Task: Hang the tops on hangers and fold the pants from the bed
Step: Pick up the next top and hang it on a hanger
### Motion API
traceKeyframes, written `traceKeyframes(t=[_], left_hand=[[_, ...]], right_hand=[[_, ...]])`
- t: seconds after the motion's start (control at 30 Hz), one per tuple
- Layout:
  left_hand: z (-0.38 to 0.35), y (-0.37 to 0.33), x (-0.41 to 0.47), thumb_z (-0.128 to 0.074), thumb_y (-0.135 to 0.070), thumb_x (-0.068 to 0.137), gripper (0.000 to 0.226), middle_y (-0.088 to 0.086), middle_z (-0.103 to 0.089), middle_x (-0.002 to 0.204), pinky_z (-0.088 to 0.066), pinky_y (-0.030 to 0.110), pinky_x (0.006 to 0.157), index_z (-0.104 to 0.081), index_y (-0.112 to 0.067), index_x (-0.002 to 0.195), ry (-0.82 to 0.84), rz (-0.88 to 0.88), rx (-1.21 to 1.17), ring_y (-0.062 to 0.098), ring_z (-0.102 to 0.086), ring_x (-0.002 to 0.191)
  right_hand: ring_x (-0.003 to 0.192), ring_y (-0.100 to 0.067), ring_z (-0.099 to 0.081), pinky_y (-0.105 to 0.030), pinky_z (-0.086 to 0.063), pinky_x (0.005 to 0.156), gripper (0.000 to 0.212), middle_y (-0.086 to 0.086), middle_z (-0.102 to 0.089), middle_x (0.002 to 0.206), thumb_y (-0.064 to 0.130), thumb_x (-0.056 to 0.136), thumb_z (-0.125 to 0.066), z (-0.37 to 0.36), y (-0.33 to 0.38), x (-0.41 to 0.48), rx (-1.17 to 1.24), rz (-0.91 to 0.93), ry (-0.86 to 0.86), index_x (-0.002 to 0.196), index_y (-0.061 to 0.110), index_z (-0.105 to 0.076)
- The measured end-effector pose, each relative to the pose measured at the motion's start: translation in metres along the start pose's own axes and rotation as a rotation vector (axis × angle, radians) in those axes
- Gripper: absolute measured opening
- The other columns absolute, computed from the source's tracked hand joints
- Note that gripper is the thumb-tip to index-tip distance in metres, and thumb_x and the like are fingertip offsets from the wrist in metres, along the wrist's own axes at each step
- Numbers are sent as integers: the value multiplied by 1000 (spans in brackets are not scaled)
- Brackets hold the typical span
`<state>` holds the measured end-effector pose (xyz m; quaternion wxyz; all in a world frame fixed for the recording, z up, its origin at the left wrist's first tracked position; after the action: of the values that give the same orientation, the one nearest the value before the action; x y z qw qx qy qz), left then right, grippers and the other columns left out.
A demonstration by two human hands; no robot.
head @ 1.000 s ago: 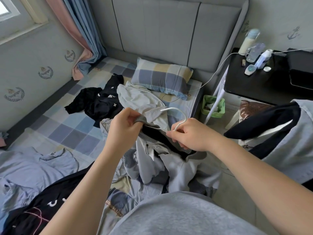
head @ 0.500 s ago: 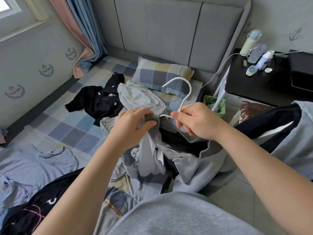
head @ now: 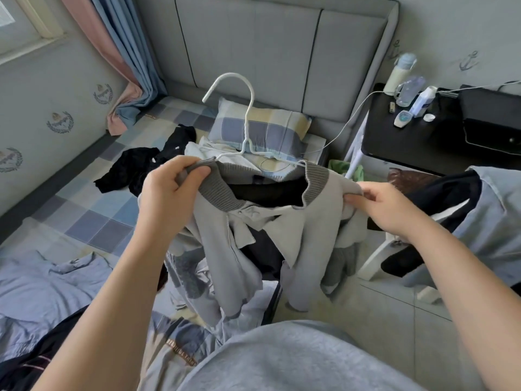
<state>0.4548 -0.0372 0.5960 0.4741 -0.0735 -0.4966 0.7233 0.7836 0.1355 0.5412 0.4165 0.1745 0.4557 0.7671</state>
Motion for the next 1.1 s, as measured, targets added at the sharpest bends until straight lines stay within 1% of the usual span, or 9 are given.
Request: traceKeyframes(t=[0.17, 0.33, 0.47, 0.57, 0.63, 0.73, 0.83, 0.97, 1.1], left_hand=[[-10, 9, -3, -68, -24, 95, 16, 11, -70, 86, -52, 38, 75, -72, -38, 100, 50, 40, 1, 19, -60, 79], [-13, 15, -5, -68, -19, 94, 16, 12, -72, 92, -55, 41, 81, -76, -24, 107, 58, 46, -27, 26, -63, 86], [-22, 9, 0, -69, -18, 94, 19, 9, -71, 90, -53, 42, 82, -72, -35, 103, 67, 10, -55, 29, -62, 87], [-39, 1, 5, -69, -17, 93, 18, 1, -70, 89, -50, 31, 84, -73, -31, 103, 121, -27, -53, 25, -60, 89], [-53, -7, 9, -69, -15, 93, 18, 1, -70, 88, -46, 22, 82, -73, -30, 103, 170, -56, -39, 21, -58, 91], [-81, -28, 13, -68, -13, 94, 15, -8, -67, 85, -45, 19, 80, -77, -19, 105, 264, -142, -3, 19, -57, 91], [-110, -52, 13, -67, -14, 94, 15, -2, -71, 90, -50, 31, 83, -77, -14, 107, 337, -216, 15, 25, -61, 93], [-148, -87, 8, -67, -12, 94, 15, -3, -71, 94, -49, 32, 83, -77, -14, 106, 415, -333, 7, 25, -61, 92], [-180, -124, 2, -69, -14, 93, 14, -11, -68, 92, -50, 35, 88, -77, -15, 104, 361, -387, -61, 24, -61, 95]], right_hand=[[78, -22, -66, -57, -57, 83, 6, -9, -74, 85, 17, 85, -78, 13, -11, -5, 80, -14, -231, 84, 20, -73], [78, -14, -65, -49, -55, 85, 14, 0, -76, 83, 19, 87, -76, 21, -13, -13, 121, 0, -280, 80, 31, -77], [83, -3, -68, -32, -55, 85, 30, 13, -77, 88, 18, 94, -67, 27, -22, -30, 214, 3, -318, 81, 43, -79], [73, -5, -59, -21, -48, 69, 29, 8, -71, 79, 20, 99, -60, 33, -34, -46, 292, -16, -353, 86, 36, -80], [78, -19, -54, -32, -44, 74, 25, -6, -66, 84, 21, 101, -58, 39, -44, -57, 366, -46, -399, 89, 28, -79], [82, -26, -48, -44, -42, 77, 19, -15, -57, 86, 30, 96, -59, 55, -54, -78, 376, -92, -562, 89, 29, -78], [74, -5, -53, -20, -45, 73, 17, 8, -62, 76, 39, 93, -59, 79, -45, -116, 260, -40, -836, 88, 42, -75], [108, -10, -64, -23, -46, 99, 16, 10, -74, 106, 39, 98, -60, 103, -26, -160, 276, 109, -954, 98, 38, -76], [130, -18, -54, -25, -38, 108, 17, 5, -64, 130, 43, 97, -61, 111, -17, -198, 220, 205, -708, 93, 34, -75]])
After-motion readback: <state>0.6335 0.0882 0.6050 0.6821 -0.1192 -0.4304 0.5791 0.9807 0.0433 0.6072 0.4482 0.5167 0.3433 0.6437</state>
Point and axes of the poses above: each hand's wrist, its own x-axis towards the middle knuckle, its own z-axis out of the back of the hand, y = z × x, the point moved 7 cm from there along x, towards the middle knuckle
